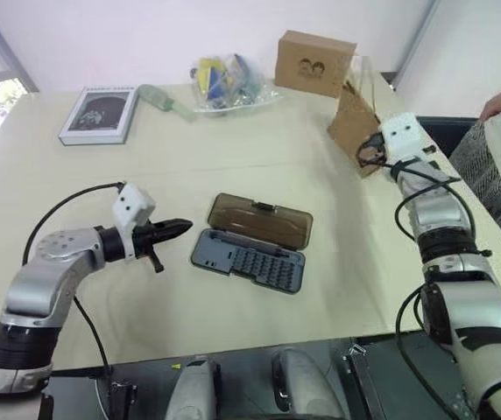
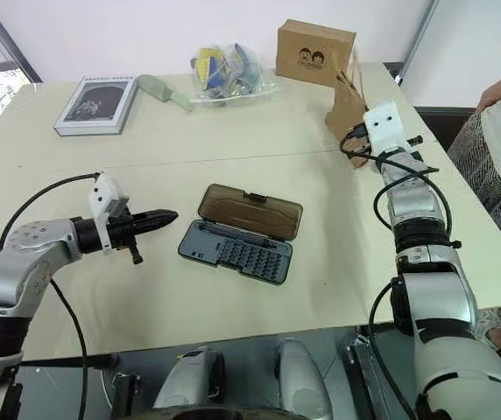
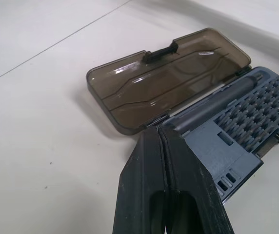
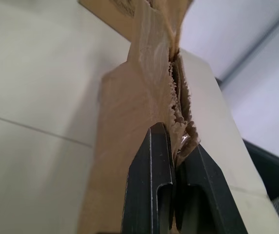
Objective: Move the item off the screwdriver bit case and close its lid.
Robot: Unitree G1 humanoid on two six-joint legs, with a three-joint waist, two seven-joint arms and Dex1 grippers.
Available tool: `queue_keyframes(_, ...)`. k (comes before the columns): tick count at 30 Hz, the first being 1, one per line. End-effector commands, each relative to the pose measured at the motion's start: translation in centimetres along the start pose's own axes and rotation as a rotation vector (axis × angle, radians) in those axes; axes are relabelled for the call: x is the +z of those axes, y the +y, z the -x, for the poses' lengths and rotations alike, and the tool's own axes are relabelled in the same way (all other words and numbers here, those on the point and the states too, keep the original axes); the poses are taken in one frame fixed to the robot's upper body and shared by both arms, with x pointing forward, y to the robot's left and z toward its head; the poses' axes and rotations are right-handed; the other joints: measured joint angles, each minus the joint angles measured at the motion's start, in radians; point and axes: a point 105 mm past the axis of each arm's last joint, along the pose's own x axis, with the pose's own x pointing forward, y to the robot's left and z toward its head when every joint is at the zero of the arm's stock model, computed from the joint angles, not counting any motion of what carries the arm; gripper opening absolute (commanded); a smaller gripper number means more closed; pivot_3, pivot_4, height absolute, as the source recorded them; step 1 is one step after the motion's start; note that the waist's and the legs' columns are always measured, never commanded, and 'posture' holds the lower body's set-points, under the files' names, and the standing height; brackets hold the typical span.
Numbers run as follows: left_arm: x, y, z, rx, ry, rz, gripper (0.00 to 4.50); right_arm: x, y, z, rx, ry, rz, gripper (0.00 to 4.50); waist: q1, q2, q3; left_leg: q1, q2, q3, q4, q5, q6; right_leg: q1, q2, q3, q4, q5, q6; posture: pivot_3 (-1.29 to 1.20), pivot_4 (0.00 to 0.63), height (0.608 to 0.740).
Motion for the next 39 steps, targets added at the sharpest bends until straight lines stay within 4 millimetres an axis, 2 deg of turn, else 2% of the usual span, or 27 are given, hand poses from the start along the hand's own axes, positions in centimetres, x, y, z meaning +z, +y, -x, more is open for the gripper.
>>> queue_keyframes(1, 0.8, -0.1, 0.1, -0.003, -0.022, -0.039, 0.0, 2.0, -1.5, -0.5, -0.093, -0.07, -0.059, 0.03, 0.001, 0.0, 0.0, 0.0, 0.0, 0.0, 0.0, 0.0, 0.0, 0.0, 0.0, 0.0, 0.0, 0.0, 0.0, 0.0, 0.15, 0.74)
queue_keyframes(7, 0.8, -0.3, 0.3, 0.008, -0.032, -0.024, 0.0, 1.6, -0.5, -0.8, -0.071, -0.061, -0.091, 0.03, 0.001, 0.0, 0.0, 0.0, 0.0, 0.0, 0.0, 0.0, 0.0, 0.0, 0.0, 0.0, 0.0, 0.0, 0.0, 0.0, 0.15, 0.74)
queue_keyframes(8, 0.8, -0.4, 0.3, 0.01, -0.032, -0.023, 0.0, 1.6, -0.4, -0.8, -0.063, -0.065, -0.094, 0.28, 0.001, 0.0, 0.0, 0.0, 0.0, 0.0, 0.0, 0.0, 0.0, 0.0, 0.0, 0.001, 0.0, 0.0, 0.0, 0.0, 0.15, 0.74)
queue_keyframes(10, 0.7, -0.4, 0.3, 0.011, -0.031, -0.021, 0.0, 1.8, -0.3, -0.8, -0.049, -0.077, -0.102, 0.84, 0.001, 0.0, 0.0, 0.0, 0.0, 0.0, 0.0, 0.0, 0.0, 0.0, 0.0, 0.001, 0.0, 0.0, 0.0, 0.0, 0.15, 0.74)
queue_keyframes(13, 0.6, -0.5, 0.2, 0.013, -0.032, -0.019, 0.0, 1.9, -0.4, -0.7, -0.035, -0.082, -0.092, 2.23, 0.001, 0.0, 0.0, 0.0, 0.0, 0.0, 0.0, 0.0, 0.0, 0.0, 0.0, 0.001, 0.0, 0.0, 0.0, 0.0, 0.15, 0.74)
queue_keyframes(17, 0.7, -0.6, -0.1, 0.012, -0.036, -0.017, 0.0, 1.7, -1.2, -0.5, -0.04, -0.075, -0.044, 4.35, 0.002, 0.0, 0.0, 0.0, 0.001, 0.0, 0.0, 0.0, 0.0, 0.0, -0.001, 0.001, 0.0, 0.0, 0.0, 0.0, 0.15, 0.74)
queue_keyframes(19, 0.7, -0.7, -0.2, 0.01, -0.038, -0.017, 0.0, 1.9, -1.9, -0.2, -0.042, -0.082, -0.015, 4.43, 0.002, 0.0, 0.0, 0.0, 0.001, 0.0, 0.0, 0.0, 0.0, 0.0, -0.001, 0.001, 0.0, 0.0, 0.0, 0.0, 0.15, 0.74)
queue_keyframes(23, 0.8, -0.7, -0.3, 0.007, -0.042, -0.018, 0.0, 3.0, -5.2, 1.3, -0.095, -0.112, 0.064, 4.43, 0.005, 0.001, 0.0, 0.0, 0.001, 0.0, 0.0, 0.0, 0.0, 0.0, -0.001, 0.001, 0.0, 0.0, 0.0, 0.0, 0.15, 0.74)
queue_keyframes(25, 0.8, -0.7, -0.3, 0.005, -0.043, -0.019, 0.0, 4.4, -6.5, 2.8, -0.087, -0.146, 0.093, 4.43, 0.008, 0.001, 0.001, -0.001, 0.001, 0.0, 0.0, 0.0, 0.0, 0.0, -0.001, 0.001, 0.0, 0.0, 0.0, 0.0, 0.15, 0.74)
queue_keyframes(27, 0.9, -0.6, -0.4, 0.001, -0.044, -0.02, 0.0, 5.9, -6.6, 4.7, -0.017, -0.173, 0.114, 4.43, 0.01, 0.002, 0.001, -0.001, 0.001, -0.002, 0.0, 0.0, 0.0, 0.0, -0.001, 0.001, 0.0, 0.0, 0.0, 0.0, 0.15, 0.74)
queue_keyframes(31, 1.1, -0.3, -0.7, -0.014, -0.045, -0.023, 0.0, 7.0, -4.6, 8.4, 0.174, -0.162, 0.1, 4.43, 0.006, 0.002, 0.001, 0.0, 0.0, -0.005, 0.0, 0.0, 0.0, 0.0, 0.001, 0.001, 0.0, 0.0, 0.0, 0.0, 0.15, 0.74)
queue_keyframes(35, 1.4, 0.1, -1.1, -0.045, -0.041, -0.033, 0.0, 7.1, -0.2, 11.8, 0.413, -0.136, 0.13, 4.43, 0.006, 0.002, 0.001, 0.001, 0.001, -0.005, 0.0, 0.0, 0.0, 0.001, 0.002, 0.0, 0.0, 0.0, 0.0, 0.0, 0.15, 0.74)
queue_keyframes(38, 1.6, 0.4, -1.3, -0.066, -0.032, -0.047, 0.0, 7.1, 2.6, 13.8, 0.565, -0.137, 0.084, 4.43, 0.006, 0.002, 0.001, 0.001, 0.0, -0.005, 0.0, 0.0, 0.0, 0.001, 0.002, 0.0, 0.0, 0.0, 0.0, 0.0, 0.15, 0.74)
queue_keyframes(39, 1.7, 0.5, -1.4, -0.084, -0.028, -0.049, 0.0, 6.8, 4.1, 14.5, 0.628, -0.136, 0.067, 4.43, 0.007, 0.002, 0.001, 0.001, 0.0, -0.005, 0.0, 0.0, 0.0, 0.001, 0.002, 0.0, 0.0, 0.0, 0.0, 0.0, 0.15, 0.74)
